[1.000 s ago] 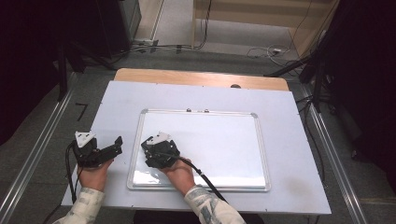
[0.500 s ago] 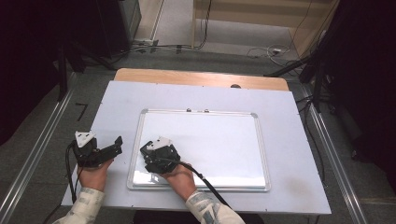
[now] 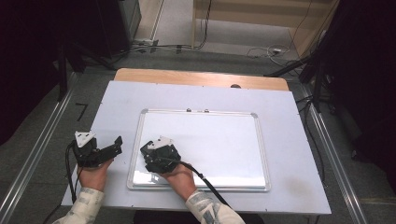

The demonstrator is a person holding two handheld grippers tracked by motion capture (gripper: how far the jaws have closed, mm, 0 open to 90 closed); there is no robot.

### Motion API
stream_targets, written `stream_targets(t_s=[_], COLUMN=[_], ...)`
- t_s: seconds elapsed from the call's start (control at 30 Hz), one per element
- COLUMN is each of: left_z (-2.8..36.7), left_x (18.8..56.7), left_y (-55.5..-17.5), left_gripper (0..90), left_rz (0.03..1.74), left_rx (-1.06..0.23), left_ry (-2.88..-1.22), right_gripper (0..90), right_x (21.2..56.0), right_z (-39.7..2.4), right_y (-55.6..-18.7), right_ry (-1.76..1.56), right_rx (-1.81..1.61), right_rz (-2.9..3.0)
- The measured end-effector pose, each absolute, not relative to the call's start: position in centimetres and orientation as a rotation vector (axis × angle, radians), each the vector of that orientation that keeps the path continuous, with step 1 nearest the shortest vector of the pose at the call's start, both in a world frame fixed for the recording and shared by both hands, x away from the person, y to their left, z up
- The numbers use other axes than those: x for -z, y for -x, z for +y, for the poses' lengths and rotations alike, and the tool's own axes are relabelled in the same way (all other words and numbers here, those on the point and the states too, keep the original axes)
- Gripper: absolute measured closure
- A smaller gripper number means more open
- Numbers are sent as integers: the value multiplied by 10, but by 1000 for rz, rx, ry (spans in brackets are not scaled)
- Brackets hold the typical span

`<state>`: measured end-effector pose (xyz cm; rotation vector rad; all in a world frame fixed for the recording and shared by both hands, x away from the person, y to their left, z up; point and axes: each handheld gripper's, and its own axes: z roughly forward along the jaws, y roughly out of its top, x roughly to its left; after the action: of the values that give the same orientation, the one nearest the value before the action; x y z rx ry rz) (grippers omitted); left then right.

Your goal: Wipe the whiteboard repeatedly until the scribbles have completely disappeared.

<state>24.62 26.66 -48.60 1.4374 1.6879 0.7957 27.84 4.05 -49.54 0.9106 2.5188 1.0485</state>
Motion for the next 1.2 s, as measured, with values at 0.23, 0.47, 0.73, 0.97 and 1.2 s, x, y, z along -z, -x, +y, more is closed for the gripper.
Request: stream_targets(t_s=[0.23,0.47,0.73,0.97,1.2], left_z=[267,268,268,268,268], left_x=[486,486,486,486,486], left_y=[-246,-246,-246,-246,-246], left_gripper=[33,33,33,33,33], left_rz=[1689,1689,1691,1692,1691], left_rx=[-797,-797,-800,-802,-800], left_ry=[-1437,-1438,-1438,-1439,-1440], right_gripper=[388,389,388,388,388], right_x=[495,494,485,480,477], right_z=[38,33,27,23,19], right_y=[-277,-276,-274,-275,-277], right_ry=[-912,-929,-951,-968,-991], right_rx=[-1052,-1067,-1131,-1153,-1165], right_rz=[2506,2490,2456,2448,2439])
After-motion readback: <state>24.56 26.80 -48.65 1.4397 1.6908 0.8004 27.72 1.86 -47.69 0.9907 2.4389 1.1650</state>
